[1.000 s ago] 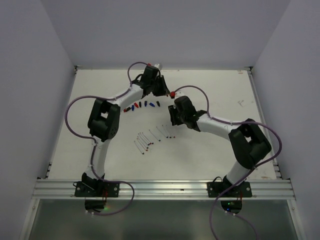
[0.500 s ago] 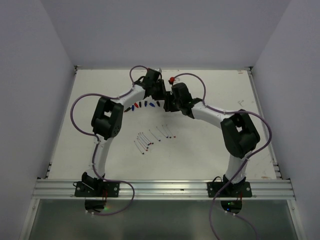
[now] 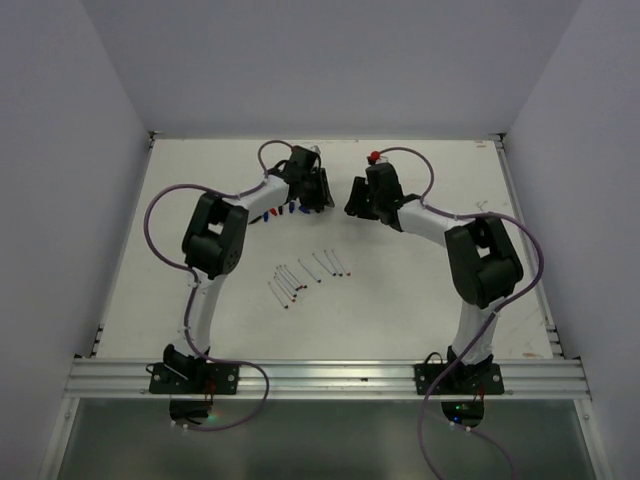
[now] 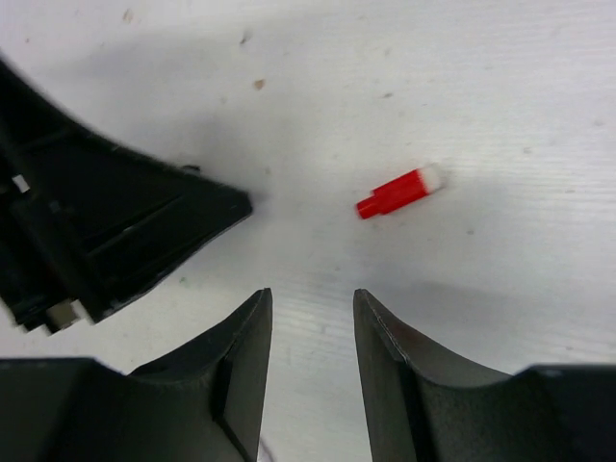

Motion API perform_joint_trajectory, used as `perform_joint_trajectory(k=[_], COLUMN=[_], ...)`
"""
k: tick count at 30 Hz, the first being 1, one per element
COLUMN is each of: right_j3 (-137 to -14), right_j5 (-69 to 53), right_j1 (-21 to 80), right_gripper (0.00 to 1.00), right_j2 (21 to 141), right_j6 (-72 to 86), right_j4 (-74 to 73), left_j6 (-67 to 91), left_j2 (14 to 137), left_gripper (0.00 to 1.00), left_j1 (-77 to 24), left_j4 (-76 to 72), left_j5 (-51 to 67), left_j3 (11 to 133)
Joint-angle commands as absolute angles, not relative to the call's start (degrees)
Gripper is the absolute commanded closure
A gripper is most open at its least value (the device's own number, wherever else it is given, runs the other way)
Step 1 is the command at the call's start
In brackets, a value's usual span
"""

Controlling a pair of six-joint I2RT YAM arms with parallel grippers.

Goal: Open the pen caps

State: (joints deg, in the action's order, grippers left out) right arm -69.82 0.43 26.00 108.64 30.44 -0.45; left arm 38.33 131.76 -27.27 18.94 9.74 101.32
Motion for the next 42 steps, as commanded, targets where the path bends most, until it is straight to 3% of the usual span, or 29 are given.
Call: perform_joint_trajectory(k=[1, 7, 17, 29, 42], right_j3=[-71.44, -79.18, -81.38, -91.22, -90.44], right_j5=[1.14, -1.04, -2.63, -9.58, -12.83], right_j1=[22.42, 20.57, 19.95, 20.13, 23.91], right_gripper=[0.57, 0.58, 0.59, 0.59, 0.6], right_j2=[108.45, 114.24, 119.35, 127.35, 126.48], right_j6=[30.06, 27.51, 29.44, 24.79, 27.68], right_j4=[-0.78, -9.65, -7.38, -9.66, -5.63], left_j6=[37.44, 37.62, 36.57, 36.04, 36.3], left_j2=[124.81, 116.73, 103.9, 100.46, 99.06], left_gripper=[0.6, 0.6, 0.59, 0.58, 0.56], left_j1=[-26.72, -26.37, -25.4, -24.35, -23.55], left_j4=[15.56, 13.01, 10.46, 8.97, 6.77], left_j5=[10.11, 9.76, 10.55, 12.3, 14.76], left_j3=[101.08, 97.3, 90.0, 84.73, 81.13])
